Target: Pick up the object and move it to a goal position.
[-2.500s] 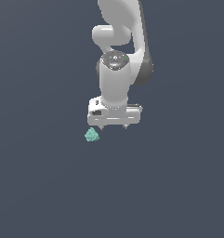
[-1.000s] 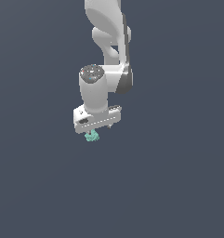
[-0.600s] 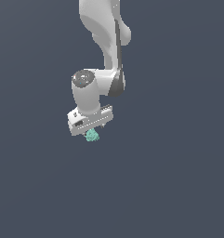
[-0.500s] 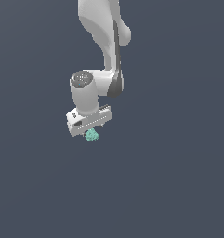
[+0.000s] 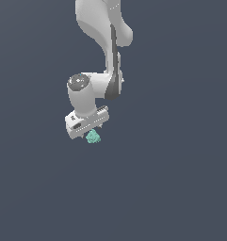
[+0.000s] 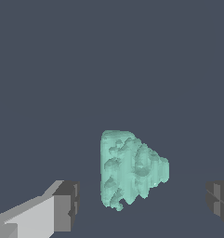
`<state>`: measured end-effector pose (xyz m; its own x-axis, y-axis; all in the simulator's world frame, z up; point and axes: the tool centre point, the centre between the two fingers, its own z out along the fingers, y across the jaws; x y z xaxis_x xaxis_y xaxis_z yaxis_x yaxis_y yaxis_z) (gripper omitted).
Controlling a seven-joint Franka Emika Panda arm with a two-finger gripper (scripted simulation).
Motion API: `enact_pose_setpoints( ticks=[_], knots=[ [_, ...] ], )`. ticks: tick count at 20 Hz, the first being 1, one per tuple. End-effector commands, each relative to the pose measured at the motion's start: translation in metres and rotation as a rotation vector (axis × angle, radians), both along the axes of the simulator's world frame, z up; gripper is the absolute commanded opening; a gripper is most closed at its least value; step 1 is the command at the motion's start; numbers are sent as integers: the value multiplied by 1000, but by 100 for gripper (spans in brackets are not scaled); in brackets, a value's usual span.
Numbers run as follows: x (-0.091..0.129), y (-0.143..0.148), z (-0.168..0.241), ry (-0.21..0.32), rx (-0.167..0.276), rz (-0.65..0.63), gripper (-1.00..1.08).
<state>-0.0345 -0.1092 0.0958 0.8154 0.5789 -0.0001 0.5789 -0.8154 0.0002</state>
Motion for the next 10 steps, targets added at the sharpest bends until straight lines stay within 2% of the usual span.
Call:
enact_pose_setpoints(
  ticks=[1, 10],
  knots=[
    [-1, -1, -1, 0, 0, 8, 100],
    [-1, -1, -17, 0, 0, 7, 100]
  ],
)
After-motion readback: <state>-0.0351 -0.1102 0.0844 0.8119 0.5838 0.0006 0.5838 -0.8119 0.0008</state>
